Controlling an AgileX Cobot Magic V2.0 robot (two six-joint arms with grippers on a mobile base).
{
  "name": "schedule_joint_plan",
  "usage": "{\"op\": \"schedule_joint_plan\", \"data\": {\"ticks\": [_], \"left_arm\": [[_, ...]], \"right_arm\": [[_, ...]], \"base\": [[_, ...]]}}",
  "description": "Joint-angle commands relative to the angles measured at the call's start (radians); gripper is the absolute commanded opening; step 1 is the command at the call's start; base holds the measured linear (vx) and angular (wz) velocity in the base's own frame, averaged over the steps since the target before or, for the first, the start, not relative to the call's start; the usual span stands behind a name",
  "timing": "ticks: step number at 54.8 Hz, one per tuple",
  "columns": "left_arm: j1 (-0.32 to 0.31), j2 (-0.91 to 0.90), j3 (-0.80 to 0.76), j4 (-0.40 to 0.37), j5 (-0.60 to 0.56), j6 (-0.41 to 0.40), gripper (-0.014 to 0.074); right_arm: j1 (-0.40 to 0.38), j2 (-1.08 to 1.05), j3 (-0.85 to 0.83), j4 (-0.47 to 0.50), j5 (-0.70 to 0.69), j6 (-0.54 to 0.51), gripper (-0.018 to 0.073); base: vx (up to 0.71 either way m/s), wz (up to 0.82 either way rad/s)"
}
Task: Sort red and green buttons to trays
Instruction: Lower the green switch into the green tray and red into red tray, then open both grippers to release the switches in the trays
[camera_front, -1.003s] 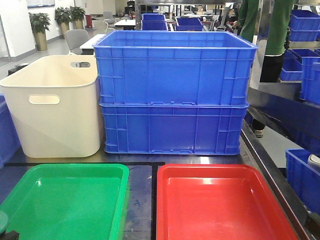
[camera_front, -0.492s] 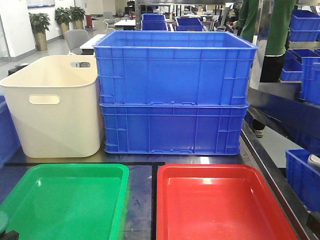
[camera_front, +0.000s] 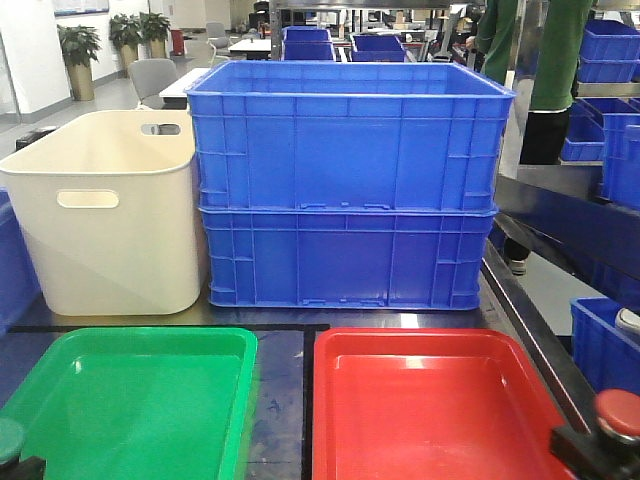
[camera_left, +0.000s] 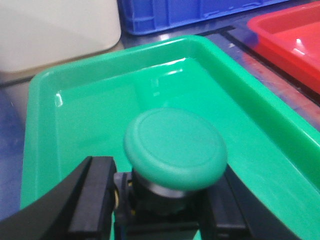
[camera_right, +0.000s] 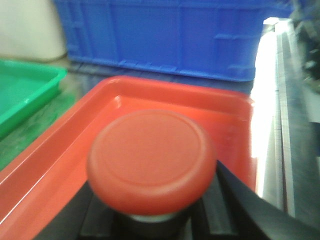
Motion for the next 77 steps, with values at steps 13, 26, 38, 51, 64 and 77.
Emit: {"op": "schedule_joint_plan", "data": {"ticks": [13, 26, 38, 51, 64, 77], "left_arm": [[-0.005, 0.213, -0.185, -0.092, -0.107, 0.127, 0.0], [-0.005, 0.44, -0.237, -0.284, -0.227, 0.417, 0.0], [-0.005, 0.576, -0.254, -0.545, -0.409, 0.696, 0.0], [-0.005, 0.622, -0.254, -0.688, -0.439, 0.711, 0.0024], [-0.005, 0.623, -0.254, -0.687, -0.457, 0.711, 0.0221], [-0.005, 0.621, -0.254, -0.688, -0.464, 0.711, 0.0528]], "right_arm": [[-0.002, 0.363, -0.228, 0.271, -0.231, -0.37, -0.0008], [-0.002, 0.61, -0.261, 0.519, -0.47, -0.803, -0.0008], [-0.002, 0.735, -0.261, 0.676, -0.576, -1.016, -0.0004], [-0.002, 0.768, -0.261, 0.741, -0.561, -1.037, 0.0084], [-0.002, 0.768, -0.261, 0.748, -0.552, -1.034, 0.0431], [-0.002, 0.767, -0.261, 0.751, -0.559, -1.031, 0.0684]], "base": [[0.0, 0.0], [0.0, 0.0], [0.0, 0.0], [0.0, 0.0], [0.0, 0.0], [0.0, 0.0]]}}
